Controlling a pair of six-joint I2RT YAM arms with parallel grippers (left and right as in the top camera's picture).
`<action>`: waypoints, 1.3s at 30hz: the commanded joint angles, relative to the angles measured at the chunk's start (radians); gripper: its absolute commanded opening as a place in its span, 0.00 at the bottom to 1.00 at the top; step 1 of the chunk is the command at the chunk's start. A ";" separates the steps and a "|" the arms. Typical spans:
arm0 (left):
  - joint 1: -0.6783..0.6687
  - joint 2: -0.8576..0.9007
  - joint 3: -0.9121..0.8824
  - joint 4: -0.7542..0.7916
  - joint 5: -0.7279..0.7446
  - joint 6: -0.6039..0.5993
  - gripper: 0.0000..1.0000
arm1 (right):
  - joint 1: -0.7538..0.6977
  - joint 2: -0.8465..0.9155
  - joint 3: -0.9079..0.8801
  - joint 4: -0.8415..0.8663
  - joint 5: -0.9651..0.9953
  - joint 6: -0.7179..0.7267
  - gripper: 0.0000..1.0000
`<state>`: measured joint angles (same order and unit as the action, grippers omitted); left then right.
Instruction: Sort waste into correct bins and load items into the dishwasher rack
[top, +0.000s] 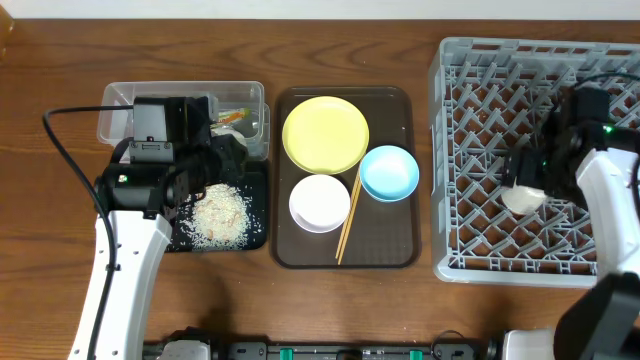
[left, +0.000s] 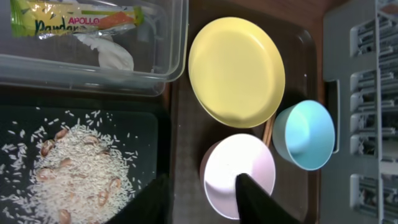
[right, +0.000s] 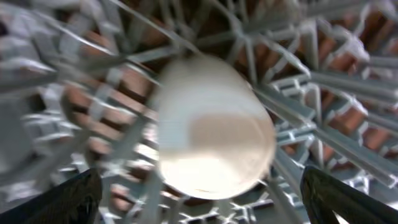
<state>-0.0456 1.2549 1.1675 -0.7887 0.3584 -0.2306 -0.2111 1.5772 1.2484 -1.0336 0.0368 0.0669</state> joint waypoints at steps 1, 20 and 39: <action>0.003 -0.002 0.002 -0.008 -0.016 0.013 0.39 | 0.010 -0.098 0.074 0.038 -0.231 -0.066 0.99; 0.003 0.000 0.002 -0.029 -0.017 0.013 0.39 | 0.463 0.054 0.075 0.285 -0.318 -0.261 0.60; 0.003 0.000 0.002 -0.039 -0.016 0.013 0.40 | 0.568 0.386 0.075 0.391 -0.060 -0.262 0.37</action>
<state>-0.0456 1.2549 1.1675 -0.8234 0.3550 -0.2310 0.3454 1.9408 1.3174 -0.6472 -0.0502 -0.1894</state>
